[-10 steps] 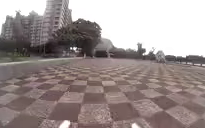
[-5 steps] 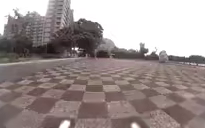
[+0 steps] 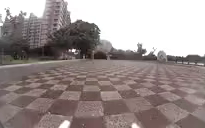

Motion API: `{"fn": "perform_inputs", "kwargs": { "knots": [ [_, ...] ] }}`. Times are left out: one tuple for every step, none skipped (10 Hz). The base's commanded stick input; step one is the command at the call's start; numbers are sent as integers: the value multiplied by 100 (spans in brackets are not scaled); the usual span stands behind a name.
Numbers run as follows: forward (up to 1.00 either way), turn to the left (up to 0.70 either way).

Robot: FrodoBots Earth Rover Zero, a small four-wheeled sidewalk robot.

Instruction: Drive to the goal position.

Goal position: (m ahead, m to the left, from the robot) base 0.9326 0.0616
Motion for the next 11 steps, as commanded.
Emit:
{"fn": "perform_inputs", "kwargs": {
  "knots": [
    [70,-24],
    [70,-24],
    [70,-24],
    [70,-16],
    [70,-1],
    [70,11],
    [70,11],
    [70,11],
    [70,11],
    [70,11],
    [70,11]
  ]
}}
